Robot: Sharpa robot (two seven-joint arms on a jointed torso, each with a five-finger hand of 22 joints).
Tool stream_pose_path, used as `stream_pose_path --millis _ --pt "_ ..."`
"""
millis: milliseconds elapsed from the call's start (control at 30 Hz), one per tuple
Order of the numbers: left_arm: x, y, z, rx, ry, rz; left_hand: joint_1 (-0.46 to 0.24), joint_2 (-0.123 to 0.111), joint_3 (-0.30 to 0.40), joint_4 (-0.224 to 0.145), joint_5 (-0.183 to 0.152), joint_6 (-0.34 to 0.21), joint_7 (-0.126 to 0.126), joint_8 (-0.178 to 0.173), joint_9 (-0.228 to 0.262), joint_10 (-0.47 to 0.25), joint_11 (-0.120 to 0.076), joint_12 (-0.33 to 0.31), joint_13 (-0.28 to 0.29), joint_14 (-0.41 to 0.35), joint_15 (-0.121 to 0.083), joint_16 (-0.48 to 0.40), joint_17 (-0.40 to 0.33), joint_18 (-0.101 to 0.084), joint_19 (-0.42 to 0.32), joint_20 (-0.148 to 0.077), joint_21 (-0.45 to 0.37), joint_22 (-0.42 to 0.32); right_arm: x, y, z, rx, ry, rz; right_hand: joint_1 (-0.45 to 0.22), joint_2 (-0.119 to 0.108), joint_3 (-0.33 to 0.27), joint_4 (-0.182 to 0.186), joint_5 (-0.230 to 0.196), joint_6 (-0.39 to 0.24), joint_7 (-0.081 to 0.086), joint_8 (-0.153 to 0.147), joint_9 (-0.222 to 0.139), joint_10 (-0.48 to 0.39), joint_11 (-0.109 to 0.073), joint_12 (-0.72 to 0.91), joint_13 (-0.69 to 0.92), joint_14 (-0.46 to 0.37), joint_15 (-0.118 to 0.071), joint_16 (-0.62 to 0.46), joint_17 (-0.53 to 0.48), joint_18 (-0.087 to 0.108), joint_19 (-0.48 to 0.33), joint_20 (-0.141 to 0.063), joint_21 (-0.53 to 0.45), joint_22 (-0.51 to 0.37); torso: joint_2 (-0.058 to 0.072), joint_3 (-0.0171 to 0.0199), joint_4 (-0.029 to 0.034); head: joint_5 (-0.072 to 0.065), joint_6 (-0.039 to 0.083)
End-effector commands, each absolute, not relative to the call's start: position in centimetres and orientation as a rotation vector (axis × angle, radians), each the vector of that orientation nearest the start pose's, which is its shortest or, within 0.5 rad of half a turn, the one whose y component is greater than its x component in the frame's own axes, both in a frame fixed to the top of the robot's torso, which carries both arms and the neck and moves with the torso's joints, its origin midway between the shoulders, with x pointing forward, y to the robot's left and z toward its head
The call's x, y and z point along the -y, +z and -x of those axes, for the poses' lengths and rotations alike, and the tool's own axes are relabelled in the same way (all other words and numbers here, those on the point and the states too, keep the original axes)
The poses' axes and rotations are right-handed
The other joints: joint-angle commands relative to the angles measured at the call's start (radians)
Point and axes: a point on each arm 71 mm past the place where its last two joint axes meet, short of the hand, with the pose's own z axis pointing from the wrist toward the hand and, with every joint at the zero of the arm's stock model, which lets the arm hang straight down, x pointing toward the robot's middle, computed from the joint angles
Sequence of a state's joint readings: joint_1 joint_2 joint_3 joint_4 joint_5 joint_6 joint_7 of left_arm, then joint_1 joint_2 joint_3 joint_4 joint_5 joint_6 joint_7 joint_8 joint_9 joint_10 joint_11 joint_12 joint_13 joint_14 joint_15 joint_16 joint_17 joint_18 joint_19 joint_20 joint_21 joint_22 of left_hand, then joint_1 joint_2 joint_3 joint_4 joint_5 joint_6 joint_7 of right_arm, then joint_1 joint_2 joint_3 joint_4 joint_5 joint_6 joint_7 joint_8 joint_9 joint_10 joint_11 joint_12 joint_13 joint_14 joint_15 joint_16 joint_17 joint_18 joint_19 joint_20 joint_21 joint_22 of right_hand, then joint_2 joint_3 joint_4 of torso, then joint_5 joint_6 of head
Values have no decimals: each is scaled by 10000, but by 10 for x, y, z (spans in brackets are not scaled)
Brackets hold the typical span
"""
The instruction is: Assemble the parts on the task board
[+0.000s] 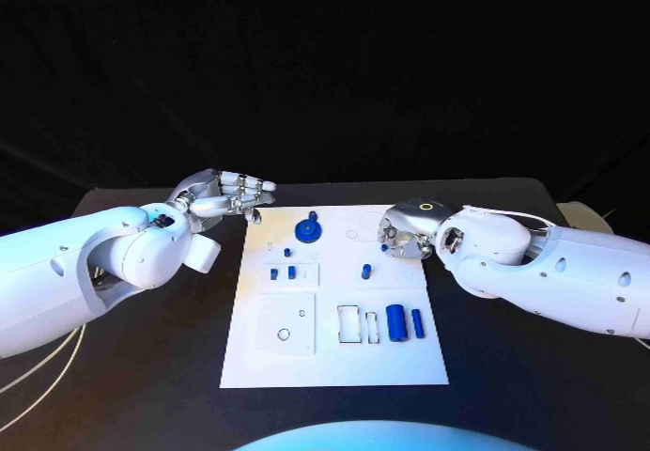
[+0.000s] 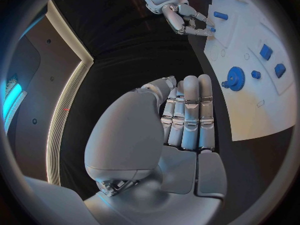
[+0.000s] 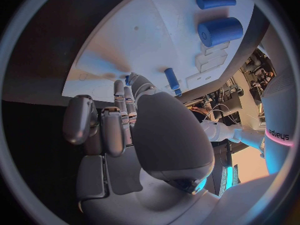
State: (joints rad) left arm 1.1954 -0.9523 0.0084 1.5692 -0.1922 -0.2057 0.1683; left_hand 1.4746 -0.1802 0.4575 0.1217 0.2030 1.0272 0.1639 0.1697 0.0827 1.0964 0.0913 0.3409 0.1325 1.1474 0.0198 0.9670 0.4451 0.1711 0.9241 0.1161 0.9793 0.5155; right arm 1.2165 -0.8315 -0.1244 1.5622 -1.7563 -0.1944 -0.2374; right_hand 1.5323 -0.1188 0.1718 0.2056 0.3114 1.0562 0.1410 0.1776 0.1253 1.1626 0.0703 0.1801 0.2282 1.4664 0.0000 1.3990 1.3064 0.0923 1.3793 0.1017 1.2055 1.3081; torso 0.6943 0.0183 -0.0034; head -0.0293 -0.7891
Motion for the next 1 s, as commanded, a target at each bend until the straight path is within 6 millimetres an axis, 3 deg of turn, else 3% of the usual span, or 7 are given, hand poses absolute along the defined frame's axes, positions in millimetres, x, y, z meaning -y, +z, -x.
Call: stream_pose_path --millis 33,233,367,1000 --pt "-240 -169 -480 -16293 -14674 10203 5 121 3 -89 -18 -12 69 41 -12 -62 56 31 13 -70 15 -87 -25 138 -25 -11 -69 -16 185 -213 -469 -17333 3667 4831 47 -28 87 -10 7 74 -16 71 11 93 -11 18 -14 504 -79 64 28 -106 93 -27 65 309 -11 3 -6 15 -25" --pt "-239 -168 -480 -16320 -14742 10204 16 129 -6 -122 -18 -27 77 38 -19 -82 64 35 14 -88 20 -125 -43 137 -35 -8 -88 -28 183 -217 -471 -17399 3644 4825 12 -48 321 -31 -9 173 -57 94 18 226 -49 -28 -51 518 -116 107 83 -125 133 -66 150 389 -9 5 1 27 -50" --pt "-239 -168 -480 -16323 -14734 10216 27 142 -10 -149 -16 -32 79 38 -23 -93 67 40 15 -102 23 -157 -57 137 -45 -6 -102 -37 182 -218 -471 -17437 3658 4840 -41 -43 480 -27 -10 210 -69 92 17 269 -57 -81 -83 525 -127 129 110 -259 439 -81 753 787 -9 0 -5 44 -72" --pt "-240 -169 -480 -16362 -14657 10264 62 155 -21 -223 -16 -49 88 37 -32 -126 75 48 16 -126 27 -221 -88 138 -61 -5 -126 -53 176 -223 -471 -17712 3781 4890 -217 -82 833 -41 -22 338 -110 98 23 419 -93 -199 -154 536 -146 171 161 -306 546 -101 994 979 -18 -4 -8 19 -122"
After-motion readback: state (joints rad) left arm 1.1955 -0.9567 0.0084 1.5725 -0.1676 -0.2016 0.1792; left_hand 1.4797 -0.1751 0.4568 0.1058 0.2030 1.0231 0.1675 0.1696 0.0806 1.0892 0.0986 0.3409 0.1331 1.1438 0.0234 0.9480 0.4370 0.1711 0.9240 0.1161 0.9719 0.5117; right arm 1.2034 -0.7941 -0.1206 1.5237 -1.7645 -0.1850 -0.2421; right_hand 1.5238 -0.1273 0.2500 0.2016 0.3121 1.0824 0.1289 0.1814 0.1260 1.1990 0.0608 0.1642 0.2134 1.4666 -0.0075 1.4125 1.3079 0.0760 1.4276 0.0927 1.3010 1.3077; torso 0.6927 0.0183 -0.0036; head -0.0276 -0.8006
